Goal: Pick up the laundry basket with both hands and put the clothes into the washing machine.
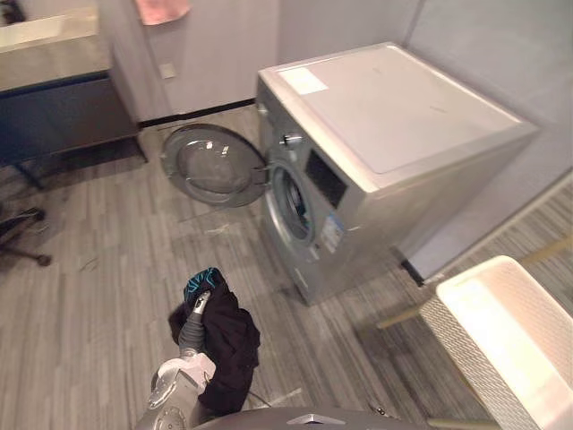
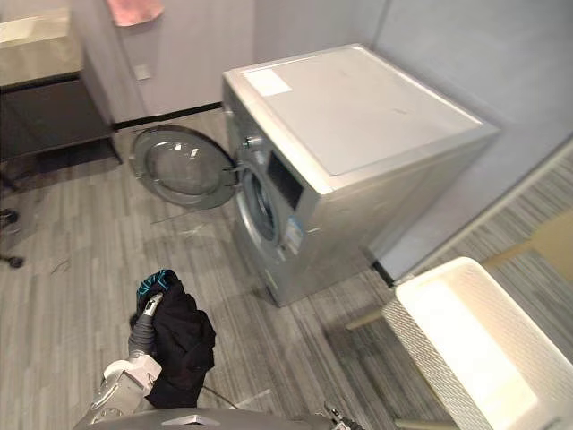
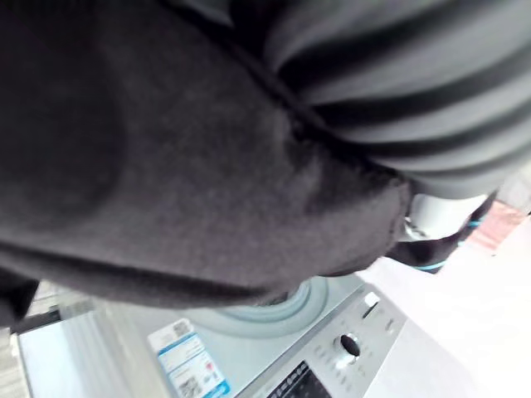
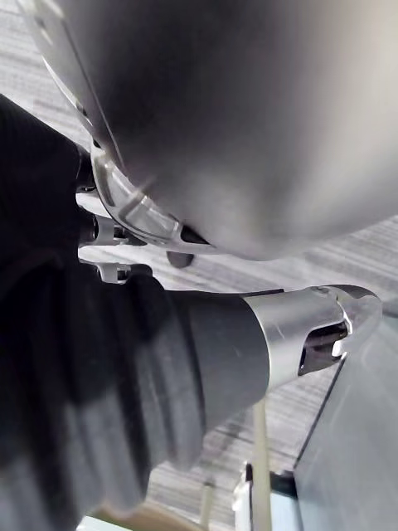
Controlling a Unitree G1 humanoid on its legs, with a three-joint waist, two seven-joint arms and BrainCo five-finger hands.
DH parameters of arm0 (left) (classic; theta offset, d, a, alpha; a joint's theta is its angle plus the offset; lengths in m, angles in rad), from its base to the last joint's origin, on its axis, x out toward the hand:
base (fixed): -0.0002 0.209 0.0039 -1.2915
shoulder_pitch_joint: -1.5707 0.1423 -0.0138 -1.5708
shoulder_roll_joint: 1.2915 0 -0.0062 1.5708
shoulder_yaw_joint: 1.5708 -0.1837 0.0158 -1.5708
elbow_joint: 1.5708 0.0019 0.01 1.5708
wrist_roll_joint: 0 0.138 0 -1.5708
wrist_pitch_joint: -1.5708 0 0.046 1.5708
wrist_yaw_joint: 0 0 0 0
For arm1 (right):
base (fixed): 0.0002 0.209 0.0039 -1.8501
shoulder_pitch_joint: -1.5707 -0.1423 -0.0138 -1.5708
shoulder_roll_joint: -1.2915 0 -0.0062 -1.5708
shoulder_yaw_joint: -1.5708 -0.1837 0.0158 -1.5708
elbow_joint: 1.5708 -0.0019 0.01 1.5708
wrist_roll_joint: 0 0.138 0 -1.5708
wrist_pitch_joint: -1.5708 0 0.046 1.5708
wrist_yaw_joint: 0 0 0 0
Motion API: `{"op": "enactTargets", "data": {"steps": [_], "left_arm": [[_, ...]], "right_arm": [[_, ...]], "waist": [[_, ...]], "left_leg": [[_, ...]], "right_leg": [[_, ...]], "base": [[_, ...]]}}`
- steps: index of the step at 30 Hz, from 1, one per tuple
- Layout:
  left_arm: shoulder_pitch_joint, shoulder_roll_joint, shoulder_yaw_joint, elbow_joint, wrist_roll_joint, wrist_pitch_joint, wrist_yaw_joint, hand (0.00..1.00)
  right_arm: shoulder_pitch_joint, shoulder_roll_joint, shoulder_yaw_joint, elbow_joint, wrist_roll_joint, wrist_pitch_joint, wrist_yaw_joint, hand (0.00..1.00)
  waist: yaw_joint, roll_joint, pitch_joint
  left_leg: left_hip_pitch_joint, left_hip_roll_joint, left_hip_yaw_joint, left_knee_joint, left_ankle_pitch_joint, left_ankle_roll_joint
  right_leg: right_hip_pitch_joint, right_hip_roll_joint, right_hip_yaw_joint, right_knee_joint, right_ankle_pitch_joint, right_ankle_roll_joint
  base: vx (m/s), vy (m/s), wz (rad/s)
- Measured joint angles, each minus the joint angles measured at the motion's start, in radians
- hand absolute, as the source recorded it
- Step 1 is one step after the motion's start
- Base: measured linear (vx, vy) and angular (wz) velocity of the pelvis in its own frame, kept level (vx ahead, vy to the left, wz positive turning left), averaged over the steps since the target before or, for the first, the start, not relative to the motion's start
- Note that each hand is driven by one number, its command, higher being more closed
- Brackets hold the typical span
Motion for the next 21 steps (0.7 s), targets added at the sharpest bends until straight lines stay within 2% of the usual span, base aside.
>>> {"op": "enactTargets", "data": {"steps": [1, 2, 3, 4, 5, 6, 7, 8, 9, 10, 12, 14, 16, 17, 20, 21], "left_arm": [[0.009, -0.006, -0.004, -0.001, 0.010, -0.001, 0.002, 1.00], [0.025, -0.019, -0.011, -0.003, 0.019, -0.007, 0.005, 1.00], [0.026, -0.008, -0.001, -0.004, 0.033, -0.021, 0.014, 1.00], [0.023, -0.003, 0.003, -0.004, 0.045, -0.026, 0.018, 1.00], [0.006, 0.002, -0.002, -0.003, 0.067, -0.027, 0.020, 1.00], [-0.001, 0.002, -0.009, -0.003, 0.076, -0.026, 0.020, 1.00], [-0.013, 0.001, -0.035, 0.004, 0.095, -0.025, 0.020, 1.00], [-0.017, -0.002, -0.057, 0.009, 0.098, -0.024, 0.018, 1.00], [-0.031, -0.002, -0.082, 0.011, 0.109, -0.022, 0.015, 1.00], [-0.072, -0.033, -0.098, 0.028, 0.120, -0.016, 0.011, 1.00], [-0.076, -0.077, -0.100, 0.034, 0.128, -0.018, 0.009, 1.00], [-0.082, -0.093, -0.102, 0.040, 0.134, -0.017, 0.009, 1.00], [-0.090, -0.092, -0.105, 0.039, 0.134, -0.017, 0.009, 1.00], [-0.094, -0.092, -0.114, 0.035, 0.134, -0.017, 0.009, 1.00], [-0.084, -0.087, -0.134, 0.032, 0.133, -0.016, 0.009, 1.00], [-0.088, -0.094, -0.135, 0.022, 0.130, -0.016, 0.009, 1.00]], "right_arm": [[0.021, 0.004, 0.001, -0.038, 0.004, 0.000, 0.000, 0.00], [0.049, 0.021, 0.000, -0.099, 0.004, -0.005, 0.004, 0.00], [0.061, 0.061, -0.009, -0.143, 0.018, -0.010, 0.020, 0.00], [0.061, 0.087, -0.007, -0.152, 0.032, -0.010, 0.025, 0.00], [0.061, 0.133, -0.010, -0.162, 0.047, -0.021, 0.034, 0.00], [0.062, 0.143, -0.008, -0.163, 0.054, -0.023, 0.040, 0.00], [0.063, 0.153, -0.009, -0.170, 0.065, -0.027, 0.041, 0.00], [0.069, 0.154, -0.008, -0.181, 0.080, -0.029, 0.039, 0.00], [0.078, 0.158, -0.005, -0.182, 0.081, -0.030, 0.039, 0.00], [0.116, 0.167, -0.017, -0.180, 0.079, -0.024, 0.040, 0.00], [0.129, 0.150, -0.025, -0.183, 0.077, -0.027, 0.037, 0.00], [0.131, 0.139, -0.010, -0.183, 0.074, -0.025, 0.036, 0.00], [0.138, 0.137, 0.012, -0.184, 0.075, -0.026, 0.035, 0.00], [0.135, 0.133, 0.019, -0.185, 0.075, -0.025, 0.035, 0.00], [0.142, 0.135, 0.027, -0.186, 0.076, -0.021, 0.027, 0.00], [0.144, 0.133, 0.025, -0.194, 0.079, -0.025, 0.026, 0.00]], "waist": [[0.000, 0.002, 0.000], [0.002, 0.008, 0.004], [-0.007, 0.006, 0.005], [-0.016, -0.010, 0.004], [-0.025, -0.051, 0.011], [-0.028, -0.069, 0.018], [-0.036, -0.082, 0.026], [-0.046, -0.081, 0.026], [-0.058, -0.102, 0.021], [-0.095, -0.108, 0.030], [-0.081, -0.064, 0.038], [-0.072, -0.060, 0.038], [-0.084, -0.047, 0.015], [-0.095, -0.046, 0.014], [-0.100, -0.037, -0.012], [-0.100, -0.028, -0.008]], "left_leg": [[0.019, -0.010, -0.008, -0.013, 0.001, 0.013], [0.057, -0.020, -0.033, -0.044, 0.006, 0.025], [0.083, -0.023, -0.083, -0.076, 0.024, 0.038], [0.086, -0.028, -0.101, -0.095, 0.037, 0.039], [0.097, -0.048, -0.124, -0.131, 0.049, 0.045], [0.106, -0.059, -0.127, -0.146, 0.053, 0.052], [0.118, -0.071, -0.128, -0.171, 0.059, 0.060], [0.117, -0.079, -0.128, -0.183, 0.059, 0.060], [0.124, -0.120, -0.145, -0.216, 0.060, 0.062], [0.103, -0.138, -0.112, -0.122, 0.047, 0.056], [0.136, -0.109, -0.101, -0.127, 0.037, 0.049], [0.170, -0.100, -0.101, -0.161, 0.039, 0.045], [0.169, -0.091, -0.104, -0.166, 0.032, 0.043], [0.168, -0.083, -0.112, -0.157, 0.011, 0.041], [0.176, -0.059, -0.110, -0.113, -0.035, 0.021], [0.103, -0.036, -0.114, 0.108, -0.072, -0.010]], "right_leg": [[-0.008, -0.005, 0.077, 0.032, 0.046, -0.059], [-0.053, 0.009, 0.259, 0.126, 0.084, -0.059], [-0.116, 0.092, 0.406, 0.272, -0.101, 0.046], [-0.145, 0.142, 0.441, 0.331, -0.191, 0.054], [-0.196, 0.224, 0.486, 0.408, -0.304, 0.042], [-0.218, 0.264, 0.496, 0.427, -0.345, 0.044], [-0.254, 0.342, 0.504, 0.418, -0.408, 0.059], [-0.264, 0.391, 0.505, 0.362, -0.437, 0.080], [-0.259, 0.423, 0.521, 0.215, -0.459, 0.087], [-0.238, 0.418, 0.508, 0.204, -0.413, 0.079], [-0.212, 0.428, 0.489, 0.205, -0.408, 0.087], [-0.171, 0.435, 0.478, 0.161, -0.395, 0.074], [-0.154, 0.445, 0.463, 0.122, -0.391, 0.074], [-0.136, 0.459, 0.461, 0.097, -0.390, 0.075], [-0.094, 0.493, 0.476, 0.048, -0.394, 0.071], [-0.054, 0.520, 0.476, 0.033, -0.405, 0.066]], "base": [[-0.04, 0.201, 0.90], [0.07, 0.191, 0.74], [0.08, 0.201, 0.75], [0.08, 0.115, 0.84], [0.02, 0.030, 0.69], [0.02, -0.002, 0.74], [0.01, -0.037, 0.58], [0.01, -0.071, 0.85], [0.12, -0.049, 1.66], [0.17, -0.048, 1.60], [0.18, -0.015, 0.73], [0.18, -0.019, 0.02], [0.18, -0.020, 0.07], [0.18, -0.001, -0.03], [0.22, -0.008, -0.09], [0.30, -0.014, -0.14]]}}
